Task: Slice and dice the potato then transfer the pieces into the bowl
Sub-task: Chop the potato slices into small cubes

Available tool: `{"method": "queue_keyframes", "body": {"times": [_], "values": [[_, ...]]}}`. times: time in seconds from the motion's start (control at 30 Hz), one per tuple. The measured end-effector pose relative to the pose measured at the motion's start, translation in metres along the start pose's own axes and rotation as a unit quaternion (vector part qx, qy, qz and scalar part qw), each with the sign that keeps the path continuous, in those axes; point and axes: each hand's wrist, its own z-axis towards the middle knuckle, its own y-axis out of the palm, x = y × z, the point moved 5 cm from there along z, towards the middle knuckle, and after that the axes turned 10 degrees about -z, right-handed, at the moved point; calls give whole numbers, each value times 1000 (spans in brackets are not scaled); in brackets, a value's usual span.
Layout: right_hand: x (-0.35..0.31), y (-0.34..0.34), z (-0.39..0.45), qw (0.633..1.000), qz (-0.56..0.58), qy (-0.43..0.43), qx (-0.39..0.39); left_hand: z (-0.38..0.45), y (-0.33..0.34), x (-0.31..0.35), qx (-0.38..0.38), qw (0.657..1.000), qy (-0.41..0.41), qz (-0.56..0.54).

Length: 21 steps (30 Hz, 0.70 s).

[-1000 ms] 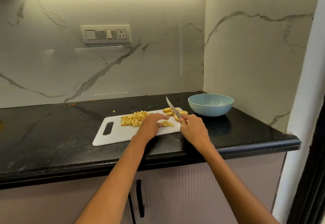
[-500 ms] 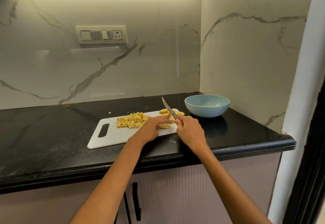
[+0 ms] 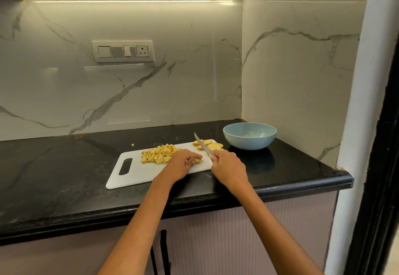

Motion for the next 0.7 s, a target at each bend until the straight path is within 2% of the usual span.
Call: {"method": "queue_keyframes", "body": {"times": [0.1, 0.2, 0.33, 0.7], "values": [[-2, 1, -9, 996, -78, 3, -38, -2, 0, 1, 12, 1000, -6, -10], [-2, -3, -23, 992, -117, -3, -42, -2, -4, -5, 40, 998, -33, -29], [-6, -7, -33, 987, -150, -14, -63, -1, -8, -13, 65, 995, -63, -30], [-21, -2, -27, 981, -178, -63, -48, -1, -9, -9, 84, 994, -59, -33]]}}
